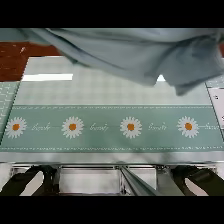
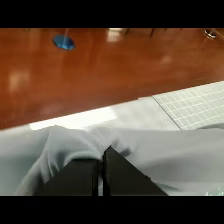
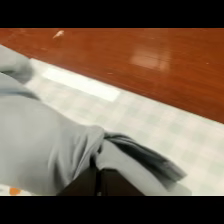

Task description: Fold the shirts.

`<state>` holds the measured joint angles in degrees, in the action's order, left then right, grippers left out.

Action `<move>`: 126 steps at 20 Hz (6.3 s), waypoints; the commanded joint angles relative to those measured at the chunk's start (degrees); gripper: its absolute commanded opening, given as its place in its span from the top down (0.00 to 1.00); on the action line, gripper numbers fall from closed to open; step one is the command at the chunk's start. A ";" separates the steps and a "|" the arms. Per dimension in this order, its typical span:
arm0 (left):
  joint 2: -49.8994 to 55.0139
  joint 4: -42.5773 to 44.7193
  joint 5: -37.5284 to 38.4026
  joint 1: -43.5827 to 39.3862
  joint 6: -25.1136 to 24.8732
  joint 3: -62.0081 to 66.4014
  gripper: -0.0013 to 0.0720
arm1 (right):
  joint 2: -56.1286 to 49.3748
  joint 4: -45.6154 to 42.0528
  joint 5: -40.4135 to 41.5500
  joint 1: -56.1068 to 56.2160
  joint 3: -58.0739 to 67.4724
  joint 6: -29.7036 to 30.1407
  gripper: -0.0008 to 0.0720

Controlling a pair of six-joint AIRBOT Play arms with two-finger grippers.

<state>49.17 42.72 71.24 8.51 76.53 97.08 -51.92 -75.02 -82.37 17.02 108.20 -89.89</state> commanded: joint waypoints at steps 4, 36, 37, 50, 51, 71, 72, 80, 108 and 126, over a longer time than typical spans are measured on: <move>-10.51 1.46 11.06 0.76 0.39 -3.06 0.95 | 3.23 -2.03 -18.36 -0.11 -0.81 -0.68 0.96; 43.25 17.79 9.75 0.11 5.84 -8.31 0.30 | -26.58 23.39 12.81 -39.85 -27.76 8.98 0.43; 41.27 18.18 9.81 2.47 5.88 -9.79 0.30 | -24.48 20.94 11.17 -43.36 -27.91 9.01 0.43; 37.77 -13.27 -11.80 -0.11 -9.88 -46.07 0.30 | -1.18 23.71 16.20 -38.42 -79.58 12.37 0.44; 38.38 -13.25 -13.75 -1.01 -9.90 -45.92 0.30 | -1.20 23.63 16.22 -36.44 -79.91 11.96 0.44; 42.95 -12.72 -15.17 -2.36 -10.99 -39.39 0.95 | -9.07 33.27 28.70 -18.56 -80.76 6.14 0.44; 42.95 -12.72 -15.08 -2.36 -10.99 -39.39 0.95 | -10.95 36.41 28.68 -18.53 -80.76 8.28 0.44; 42.95 -12.72 -15.06 -2.36 -10.95 -39.39 0.95 | -25.62 45.88 33.33 -9.99 -70.90 12.37 0.47; -10.67 -0.09 0.83 22.27 -5.20 2.23 0.95 | 17.27 -9.03 -7.45 -19.58 -1.60 -2.91 0.96; 24.22 26.45 -11.87 -2.58 5.64 -24.02 0.95 | -17.09 4.87 24.24 -19.58 -46.93 2.40 0.96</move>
<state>62.81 71.05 67.09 6.17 81.58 74.81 -56.55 -71.64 -65.98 -2.55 60.07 -88.90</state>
